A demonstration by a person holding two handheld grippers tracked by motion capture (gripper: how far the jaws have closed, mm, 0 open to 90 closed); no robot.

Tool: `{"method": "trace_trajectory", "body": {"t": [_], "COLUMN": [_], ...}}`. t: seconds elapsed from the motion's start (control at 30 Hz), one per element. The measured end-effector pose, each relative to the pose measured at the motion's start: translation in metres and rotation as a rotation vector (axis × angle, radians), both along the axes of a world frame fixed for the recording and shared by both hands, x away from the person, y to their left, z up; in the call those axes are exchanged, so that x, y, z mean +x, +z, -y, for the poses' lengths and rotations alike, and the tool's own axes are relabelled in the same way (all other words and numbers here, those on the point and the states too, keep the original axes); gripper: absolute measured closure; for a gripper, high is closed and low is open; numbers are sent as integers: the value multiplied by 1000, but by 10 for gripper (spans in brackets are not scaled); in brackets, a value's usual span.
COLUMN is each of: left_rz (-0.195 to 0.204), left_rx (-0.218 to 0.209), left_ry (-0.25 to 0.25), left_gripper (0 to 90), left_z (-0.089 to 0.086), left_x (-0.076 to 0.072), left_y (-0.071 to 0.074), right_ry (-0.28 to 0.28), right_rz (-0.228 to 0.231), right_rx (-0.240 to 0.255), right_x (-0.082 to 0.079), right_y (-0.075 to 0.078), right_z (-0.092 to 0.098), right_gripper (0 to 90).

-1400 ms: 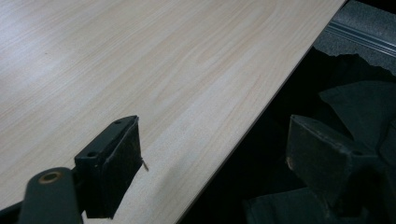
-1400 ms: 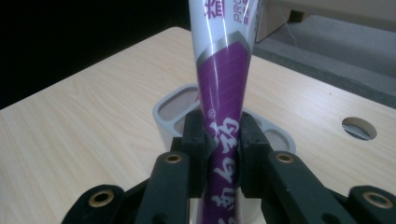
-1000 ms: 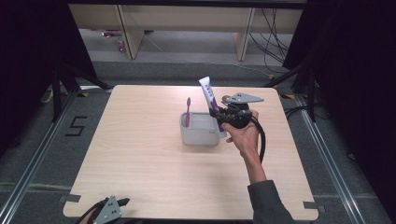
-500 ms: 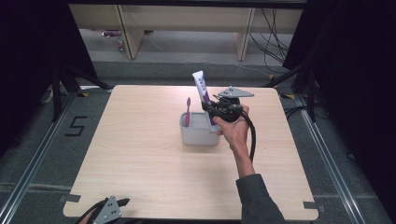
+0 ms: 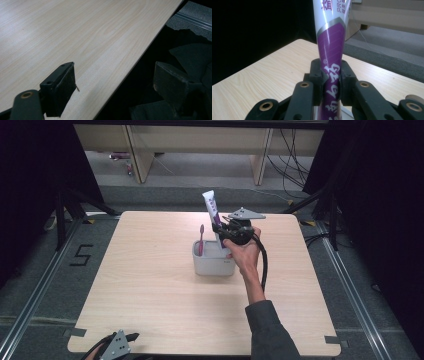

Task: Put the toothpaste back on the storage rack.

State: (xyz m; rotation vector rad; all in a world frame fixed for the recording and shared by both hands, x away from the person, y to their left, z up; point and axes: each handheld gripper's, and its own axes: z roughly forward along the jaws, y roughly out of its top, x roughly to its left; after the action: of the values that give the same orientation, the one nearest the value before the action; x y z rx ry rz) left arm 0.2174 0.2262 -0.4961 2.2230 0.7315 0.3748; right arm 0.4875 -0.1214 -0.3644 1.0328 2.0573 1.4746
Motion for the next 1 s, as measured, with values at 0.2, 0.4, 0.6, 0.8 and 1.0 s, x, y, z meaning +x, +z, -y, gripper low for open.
{"method": "trace_trajectory", "body": {"t": [0.2, 0.4, 0.6, 0.8, 1.0], "left_rz": [0, 1, -12, -5, 24], "left_rx": [-3, -13, -27, -8, 0], "left_ry": [4, 1, 0, 3, -6], "left_gripper": [172, 172, 172, 172, 172], "left_z": [0, 0, 1, 1, 0], "left_x": [0, 0, 0, 0, 3], "left_y": [0, -1, -1, -1, -1], "right_ry": [-1, 3, 16, 25, 19], "right_rz": [6, -12, -21, -15, -27], "right_rx": [-11, 5, -9, -12, 2], "right_x": [8, 16, 20, 21, 19], "right_y": [-9, -18, -25, -37, -46], "right_z": [-5, -9, -11, -10, -9], "right_gripper": [767, 767, 766, 766, 766]}}
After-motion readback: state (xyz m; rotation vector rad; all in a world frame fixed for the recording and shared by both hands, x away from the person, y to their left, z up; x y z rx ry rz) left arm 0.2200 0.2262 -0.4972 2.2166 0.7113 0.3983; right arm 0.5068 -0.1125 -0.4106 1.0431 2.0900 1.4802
